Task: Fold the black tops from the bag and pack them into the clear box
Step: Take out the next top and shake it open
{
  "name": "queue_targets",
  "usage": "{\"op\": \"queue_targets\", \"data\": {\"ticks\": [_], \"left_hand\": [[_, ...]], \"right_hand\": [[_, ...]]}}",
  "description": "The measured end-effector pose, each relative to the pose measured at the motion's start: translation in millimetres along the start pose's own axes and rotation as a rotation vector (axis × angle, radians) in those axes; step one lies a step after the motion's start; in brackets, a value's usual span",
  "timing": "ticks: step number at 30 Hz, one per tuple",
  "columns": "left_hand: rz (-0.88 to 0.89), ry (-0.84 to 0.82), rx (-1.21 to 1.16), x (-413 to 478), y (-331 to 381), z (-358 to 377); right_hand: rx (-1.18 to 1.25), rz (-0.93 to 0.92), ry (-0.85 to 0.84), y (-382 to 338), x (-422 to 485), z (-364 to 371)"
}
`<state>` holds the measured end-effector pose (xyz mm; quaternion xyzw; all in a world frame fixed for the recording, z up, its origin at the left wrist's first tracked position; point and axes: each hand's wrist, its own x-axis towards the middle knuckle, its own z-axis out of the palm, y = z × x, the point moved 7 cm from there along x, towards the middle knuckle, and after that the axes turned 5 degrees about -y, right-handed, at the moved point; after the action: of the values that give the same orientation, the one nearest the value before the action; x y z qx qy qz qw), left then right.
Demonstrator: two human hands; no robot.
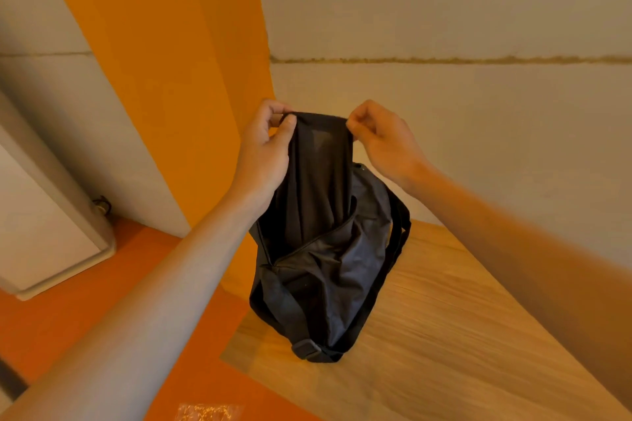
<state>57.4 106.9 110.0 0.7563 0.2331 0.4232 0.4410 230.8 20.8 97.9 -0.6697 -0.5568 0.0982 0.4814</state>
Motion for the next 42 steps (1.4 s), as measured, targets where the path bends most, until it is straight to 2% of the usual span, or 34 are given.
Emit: {"op": "queue_targets", "data": {"ticks": [5,10,12,14,16,19,25,30,35,37,40,42], "left_hand": [[0.085,-0.121,0.17,9,31,23],[-0.062,-0.478,0.273,16,57,52],[-0.16,-0.526,0.21,17,64,57],[-0.232,-0.573,-0.004,18,76,65],[-0.213,-0.594,-0.219,24,93,72],[-0.127,-0.623,-0.393,37,128,87],[-0.054,-0.614,-0.403,57,191,123],[0.077,-0.602,-0.287,67,242,155],[0.358,-0.486,0.133,79,305,169],[0.389,-0.5,0.183,81,316,172],[0.297,-0.631,-0.11,75,327,183],[0.247,-0.601,-0.289,75,335,186]], "right_hand": [[0.03,-0.054,0.103,-39,5,-47],[0.036,-0.083,0.185,-71,2,-99],[0.021,-0.056,0.204,-76,-4,-119],[0.009,-0.039,0.215,-82,-10,-140],[0.012,-0.048,0.237,-91,-14,-164],[-0.052,-0.072,0.27,-108,-17,-206],[-0.226,-0.043,0.203,-127,-26,-288],[-0.352,-0.045,0.215,-148,-48,-355],[-0.682,0.0,0.14,-176,-68,-407],[-0.742,0.078,0.055,-180,-79,-420],[-0.857,0.275,-0.139,-169,-96,-431],[-0.813,0.353,-0.158,-160,-105,-442]]}}
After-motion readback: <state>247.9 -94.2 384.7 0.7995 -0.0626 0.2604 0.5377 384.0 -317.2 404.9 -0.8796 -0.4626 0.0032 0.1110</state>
